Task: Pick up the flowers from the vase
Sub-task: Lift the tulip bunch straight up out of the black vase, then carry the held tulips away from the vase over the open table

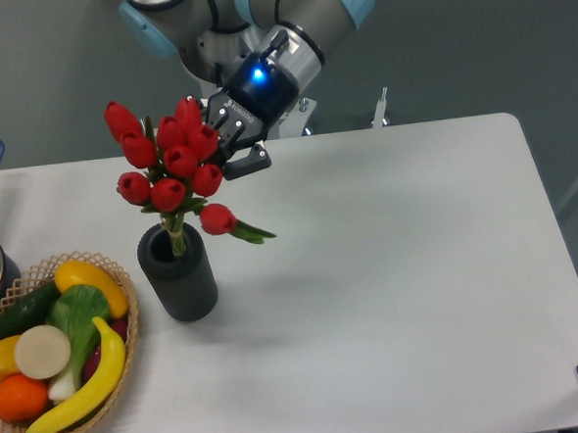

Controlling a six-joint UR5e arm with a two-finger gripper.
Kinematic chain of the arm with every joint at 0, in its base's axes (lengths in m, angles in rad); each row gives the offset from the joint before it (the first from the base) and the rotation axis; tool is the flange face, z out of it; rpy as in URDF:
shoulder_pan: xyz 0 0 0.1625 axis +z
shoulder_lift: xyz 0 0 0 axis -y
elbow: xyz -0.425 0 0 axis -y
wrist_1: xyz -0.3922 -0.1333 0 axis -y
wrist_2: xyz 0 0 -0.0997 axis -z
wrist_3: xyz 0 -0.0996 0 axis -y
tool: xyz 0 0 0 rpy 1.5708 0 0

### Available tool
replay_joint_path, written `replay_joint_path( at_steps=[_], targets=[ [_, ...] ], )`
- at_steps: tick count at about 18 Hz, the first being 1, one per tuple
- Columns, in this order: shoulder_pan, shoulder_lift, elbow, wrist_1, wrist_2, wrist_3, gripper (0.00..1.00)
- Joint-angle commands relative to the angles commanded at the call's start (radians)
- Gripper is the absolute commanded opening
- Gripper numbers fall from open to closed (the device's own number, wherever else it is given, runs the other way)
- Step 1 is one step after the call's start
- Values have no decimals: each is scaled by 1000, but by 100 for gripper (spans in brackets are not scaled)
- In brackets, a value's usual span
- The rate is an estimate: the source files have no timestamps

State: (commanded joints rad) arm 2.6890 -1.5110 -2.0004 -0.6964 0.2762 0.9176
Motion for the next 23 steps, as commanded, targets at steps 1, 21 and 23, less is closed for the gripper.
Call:
replay_joint_path(
  at_steps=[1, 21, 23],
  targets=[
    [3, 0, 11, 2, -24, -26, 0],
    [107, -70, 158, -5, 259, -29, 0],
    [133, -86, 164, -8, 262, -25, 0]
  ],
)
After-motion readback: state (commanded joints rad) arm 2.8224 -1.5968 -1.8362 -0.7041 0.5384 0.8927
